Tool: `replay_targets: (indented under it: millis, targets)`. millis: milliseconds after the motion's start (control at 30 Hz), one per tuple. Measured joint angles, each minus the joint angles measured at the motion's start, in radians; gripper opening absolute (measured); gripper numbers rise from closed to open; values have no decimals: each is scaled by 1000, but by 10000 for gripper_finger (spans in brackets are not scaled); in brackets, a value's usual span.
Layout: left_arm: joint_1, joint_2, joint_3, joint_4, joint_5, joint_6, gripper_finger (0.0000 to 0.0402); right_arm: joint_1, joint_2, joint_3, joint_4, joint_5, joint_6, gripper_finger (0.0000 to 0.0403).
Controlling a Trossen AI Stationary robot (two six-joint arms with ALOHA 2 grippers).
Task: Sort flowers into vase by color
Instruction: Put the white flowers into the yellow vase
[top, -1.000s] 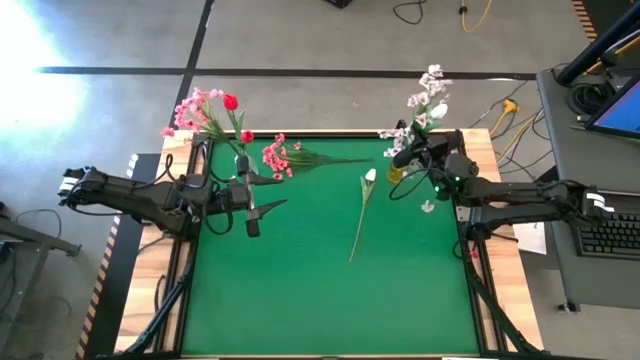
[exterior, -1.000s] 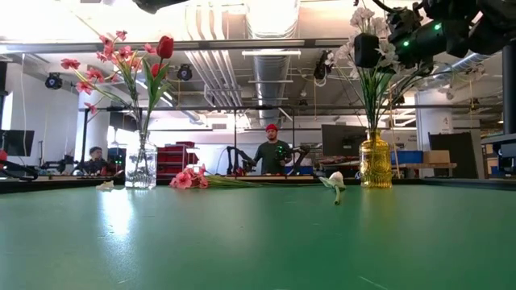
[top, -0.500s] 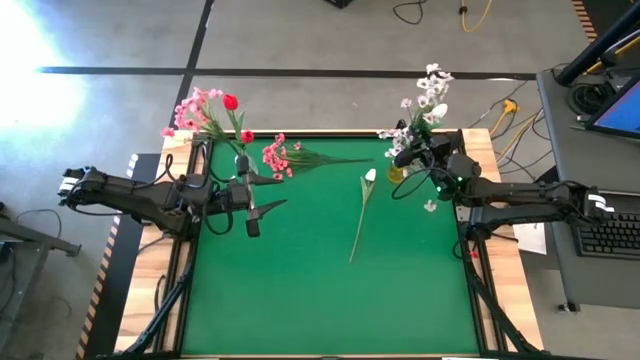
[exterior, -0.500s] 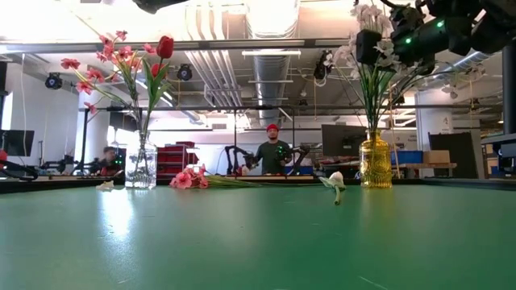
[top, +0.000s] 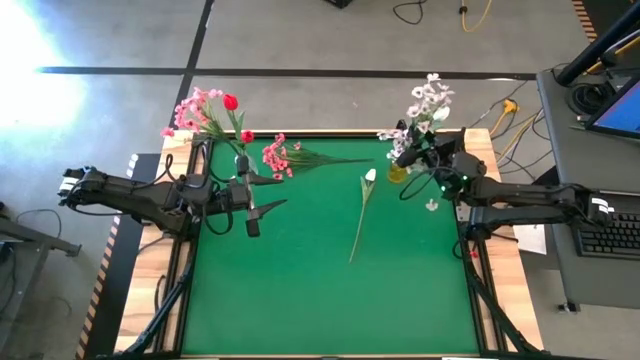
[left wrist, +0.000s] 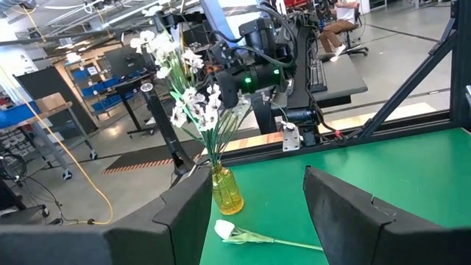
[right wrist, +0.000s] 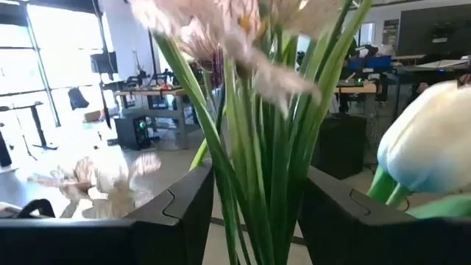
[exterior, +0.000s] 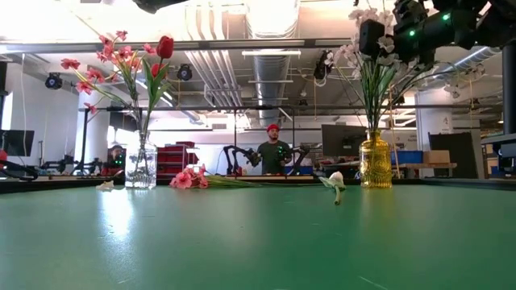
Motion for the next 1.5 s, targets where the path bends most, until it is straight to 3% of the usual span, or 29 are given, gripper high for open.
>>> replay_targets:
  millis: [200, 467, 567, 900, 1500]
  targets:
    - [0, 0, 0, 0, 0, 0, 200, 0, -1, 39, -82, 0, 17, 127]
    - [0, 0, 0, 0, 0, 1, 200, 0, 6, 69, -208, 5, 79, 25]
    - [0, 0, 0, 0, 0, 1, 200, 0, 8, 69, -217, 7, 95, 18]
    - [0, 0, 0, 0, 0, 1, 200, 0, 18, 77, -273, 8, 158, 55]
    - [0, 0, 0, -6, 0, 1, 200, 21, 2, 201, -477, -1, 231, 218]
